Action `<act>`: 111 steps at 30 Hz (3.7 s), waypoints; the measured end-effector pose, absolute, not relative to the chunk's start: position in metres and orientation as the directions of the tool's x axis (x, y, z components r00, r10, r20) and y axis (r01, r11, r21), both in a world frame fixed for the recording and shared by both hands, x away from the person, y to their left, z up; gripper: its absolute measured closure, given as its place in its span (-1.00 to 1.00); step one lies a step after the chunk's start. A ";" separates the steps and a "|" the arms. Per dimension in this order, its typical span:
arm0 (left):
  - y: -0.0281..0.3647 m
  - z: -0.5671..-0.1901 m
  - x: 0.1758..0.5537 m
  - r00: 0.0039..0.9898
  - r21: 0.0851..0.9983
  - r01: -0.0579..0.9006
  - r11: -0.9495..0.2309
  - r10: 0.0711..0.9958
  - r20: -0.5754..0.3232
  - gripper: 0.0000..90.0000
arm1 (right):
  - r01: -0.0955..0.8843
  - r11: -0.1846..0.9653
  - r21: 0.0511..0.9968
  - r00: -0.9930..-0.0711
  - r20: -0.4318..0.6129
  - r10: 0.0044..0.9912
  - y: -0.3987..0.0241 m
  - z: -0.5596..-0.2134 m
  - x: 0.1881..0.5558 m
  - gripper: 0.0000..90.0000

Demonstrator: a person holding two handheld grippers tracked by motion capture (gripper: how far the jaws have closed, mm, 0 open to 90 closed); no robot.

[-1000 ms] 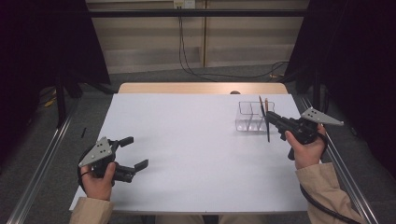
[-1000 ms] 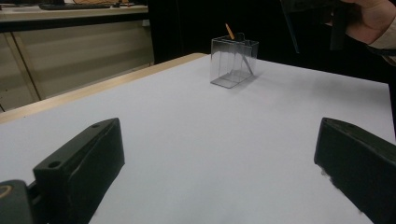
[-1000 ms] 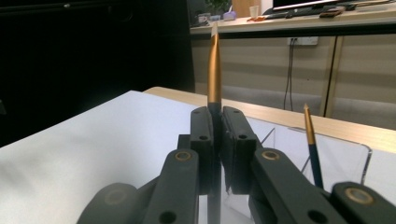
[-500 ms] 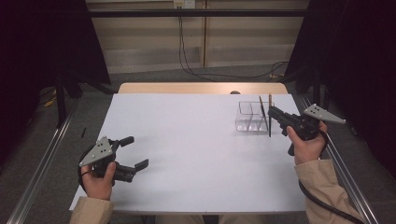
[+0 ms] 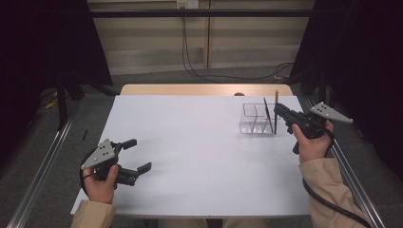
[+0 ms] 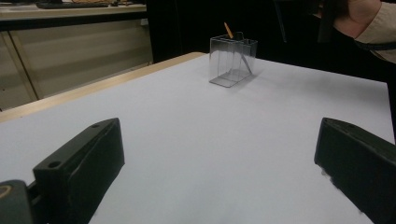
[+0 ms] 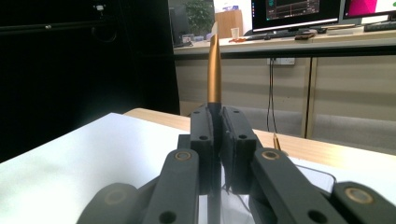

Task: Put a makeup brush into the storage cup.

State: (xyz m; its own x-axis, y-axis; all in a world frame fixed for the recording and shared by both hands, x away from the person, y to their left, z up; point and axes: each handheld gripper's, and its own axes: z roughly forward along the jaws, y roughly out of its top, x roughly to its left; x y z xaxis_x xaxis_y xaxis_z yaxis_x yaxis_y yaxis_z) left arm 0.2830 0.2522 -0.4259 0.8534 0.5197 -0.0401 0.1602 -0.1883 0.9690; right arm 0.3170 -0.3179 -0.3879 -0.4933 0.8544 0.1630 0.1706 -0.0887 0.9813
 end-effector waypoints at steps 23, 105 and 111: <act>0.253 -0.427 0.283 0.855 0.972 0.165 -0.168 0.516 -0.056 -0.97 | 0.146 -0.100 0.984 -0.463 0.157 0.872 -0.317 -0.383 0.333 0.86; 0.255 -0.430 0.284 0.855 0.970 0.169 -0.176 0.516 -0.056 -0.97 | 0.130 -0.084 0.988 -0.397 0.129 0.909 -0.317 -0.386 0.380 0.86; 0.255 -0.430 0.283 0.854 0.970 0.168 -0.174 0.518 -0.055 -0.97 | 0.136 -0.080 0.987 -0.390 0.128 0.912 -0.319 -0.391 0.383 0.86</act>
